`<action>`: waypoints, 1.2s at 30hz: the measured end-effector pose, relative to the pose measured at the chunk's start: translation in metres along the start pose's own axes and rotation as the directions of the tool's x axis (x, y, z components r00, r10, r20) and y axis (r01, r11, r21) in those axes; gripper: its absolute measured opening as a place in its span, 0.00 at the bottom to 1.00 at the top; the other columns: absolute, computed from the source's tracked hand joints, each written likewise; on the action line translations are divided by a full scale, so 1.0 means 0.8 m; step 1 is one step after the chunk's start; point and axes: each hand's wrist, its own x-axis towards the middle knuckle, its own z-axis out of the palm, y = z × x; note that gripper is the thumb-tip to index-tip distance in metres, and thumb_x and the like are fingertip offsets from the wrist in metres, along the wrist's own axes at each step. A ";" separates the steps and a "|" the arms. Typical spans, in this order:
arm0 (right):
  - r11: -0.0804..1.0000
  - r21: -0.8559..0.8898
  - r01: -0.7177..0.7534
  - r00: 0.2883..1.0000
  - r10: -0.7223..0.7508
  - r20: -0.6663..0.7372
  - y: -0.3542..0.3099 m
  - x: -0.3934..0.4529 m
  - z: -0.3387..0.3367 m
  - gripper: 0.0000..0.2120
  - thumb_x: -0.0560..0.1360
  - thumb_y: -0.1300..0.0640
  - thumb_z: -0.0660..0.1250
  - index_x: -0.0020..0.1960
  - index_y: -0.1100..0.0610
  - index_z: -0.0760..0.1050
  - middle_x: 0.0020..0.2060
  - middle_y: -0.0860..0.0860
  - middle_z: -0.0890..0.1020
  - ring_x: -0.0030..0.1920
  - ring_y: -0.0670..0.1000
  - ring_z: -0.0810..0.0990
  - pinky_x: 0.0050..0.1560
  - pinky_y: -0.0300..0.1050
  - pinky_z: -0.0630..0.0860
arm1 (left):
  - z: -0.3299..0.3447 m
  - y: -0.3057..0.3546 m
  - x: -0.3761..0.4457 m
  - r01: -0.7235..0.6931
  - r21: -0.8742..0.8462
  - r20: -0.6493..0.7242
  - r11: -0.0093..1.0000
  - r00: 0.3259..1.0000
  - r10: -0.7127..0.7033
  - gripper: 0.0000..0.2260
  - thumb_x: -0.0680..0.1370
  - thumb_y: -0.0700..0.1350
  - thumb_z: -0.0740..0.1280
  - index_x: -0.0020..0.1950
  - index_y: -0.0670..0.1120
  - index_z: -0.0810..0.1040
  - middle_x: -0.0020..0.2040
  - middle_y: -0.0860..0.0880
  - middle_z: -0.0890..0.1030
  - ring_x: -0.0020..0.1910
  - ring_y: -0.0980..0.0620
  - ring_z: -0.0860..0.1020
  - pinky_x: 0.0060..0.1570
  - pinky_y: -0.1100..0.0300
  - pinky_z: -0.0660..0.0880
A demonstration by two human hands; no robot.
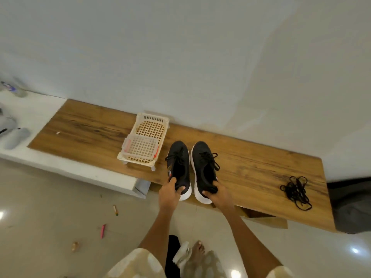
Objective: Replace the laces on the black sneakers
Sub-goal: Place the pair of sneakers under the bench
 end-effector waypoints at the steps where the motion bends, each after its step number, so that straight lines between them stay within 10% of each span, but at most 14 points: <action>1: 1.000 -0.001 -0.016 0.998 0.016 0.058 -0.006 -0.009 -0.013 0.25 0.72 0.51 0.71 0.67 0.57 0.71 0.63 0.51 0.76 0.61 0.56 0.75 0.56 0.43 0.71 | -0.016 -0.002 -0.009 -0.001 0.035 0.034 0.999 0.999 0.000 0.17 0.77 0.51 0.67 0.59 0.42 0.73 0.56 0.43 0.78 0.56 0.42 0.76 0.48 0.55 0.70; 11: 0.984 -0.113 -0.137 0.744 0.177 0.644 -0.104 -0.068 -0.114 0.25 0.72 0.57 0.73 0.66 0.56 0.70 0.58 0.56 0.77 0.51 0.57 0.80 0.44 0.46 0.82 | -0.180 -0.014 -0.077 0.030 0.077 0.430 0.997 0.901 -0.061 0.12 0.73 0.48 0.72 0.49 0.42 0.76 0.42 0.48 0.76 0.45 0.49 0.77 0.39 0.63 0.71; 22: 0.927 -0.312 -0.210 0.603 0.374 0.704 -0.105 -0.060 -0.071 0.30 0.70 0.55 0.74 0.69 0.58 0.69 0.62 0.58 0.76 0.56 0.59 0.80 0.55 0.56 0.79 | -0.171 -0.042 -0.053 0.086 0.089 0.650 0.992 0.750 -0.123 0.18 0.72 0.46 0.74 0.57 0.39 0.76 0.54 0.43 0.79 0.55 0.44 0.78 0.47 0.54 0.79; 36: 0.966 -0.121 -0.230 0.944 0.252 0.213 0.079 -0.017 0.220 0.18 0.74 0.53 0.69 0.61 0.58 0.73 0.59 0.53 0.78 0.59 0.55 0.77 0.56 0.44 0.73 | 0.115 -0.195 0.000 0.070 0.258 0.340 0.964 0.927 -0.158 0.16 0.76 0.47 0.67 0.60 0.42 0.72 0.61 0.44 0.73 0.54 0.44 0.76 0.48 0.56 0.71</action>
